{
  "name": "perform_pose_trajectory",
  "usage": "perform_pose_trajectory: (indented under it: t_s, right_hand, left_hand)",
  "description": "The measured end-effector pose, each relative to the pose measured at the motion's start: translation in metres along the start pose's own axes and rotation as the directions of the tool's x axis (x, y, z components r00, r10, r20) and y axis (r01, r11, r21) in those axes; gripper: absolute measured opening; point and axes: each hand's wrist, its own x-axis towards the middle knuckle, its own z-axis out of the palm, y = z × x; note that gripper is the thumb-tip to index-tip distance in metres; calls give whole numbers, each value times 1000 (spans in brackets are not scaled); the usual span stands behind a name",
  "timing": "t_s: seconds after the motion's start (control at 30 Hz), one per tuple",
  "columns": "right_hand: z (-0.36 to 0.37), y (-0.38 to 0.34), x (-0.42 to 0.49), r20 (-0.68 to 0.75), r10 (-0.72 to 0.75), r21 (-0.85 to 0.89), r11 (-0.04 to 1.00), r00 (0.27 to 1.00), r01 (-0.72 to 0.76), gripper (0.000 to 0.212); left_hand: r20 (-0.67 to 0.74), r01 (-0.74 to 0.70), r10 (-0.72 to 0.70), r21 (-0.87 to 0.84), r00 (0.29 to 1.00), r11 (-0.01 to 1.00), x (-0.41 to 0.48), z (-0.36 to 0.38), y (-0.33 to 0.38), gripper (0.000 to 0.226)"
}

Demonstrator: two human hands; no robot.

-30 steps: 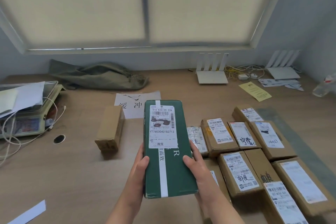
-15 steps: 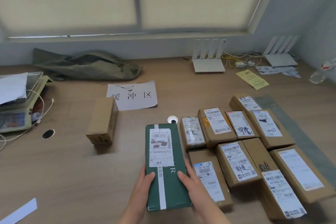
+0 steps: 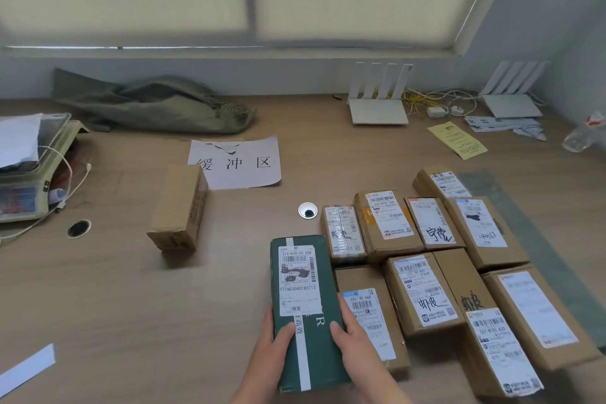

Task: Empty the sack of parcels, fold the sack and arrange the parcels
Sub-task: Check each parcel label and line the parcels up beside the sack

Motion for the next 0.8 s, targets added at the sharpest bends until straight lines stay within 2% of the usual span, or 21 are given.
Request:
perform_pose_trajectory:
  t_s: [0.33, 0.47, 0.53, 0.63, 0.73, 0.8]
  right_hand:
    - [-14, -5, 2, -61, 15, -53, 998, 998, -18, 53]
    - [-11, -10, 1, -110, 2, -49, 999, 994, -7, 49]
    - [-8, -14, 1, -189, -63, -85, 995, 980, 48, 45]
    - [2, -31, -1, -302, -267, -296, 939, 915, 176, 43]
    - [23, -54, -2, -250, -447, -442, 842, 859, 310, 40]
    - [42, -66, 1, -196, -489, -467, 809, 850, 358, 41]
  left_hand:
    - [11, 25, -25, -9, 1000, 1000, 6, 14, 1, 77]
    - [-18, 30, -30, 9, 999, 1000, 3, 12, 4, 68]
    - [-51, 33, -31, 35, 998, 999, 4, 7, 8, 73]
    - [-105, -21, 30, 85, 994, 996, 8, -8, 16, 75]
    - [-173, -113, 127, 92, 977, 989, 13, -27, 34, 65]
    - [-205, -169, 186, 101, 961, 980, 16, -41, 48, 58]
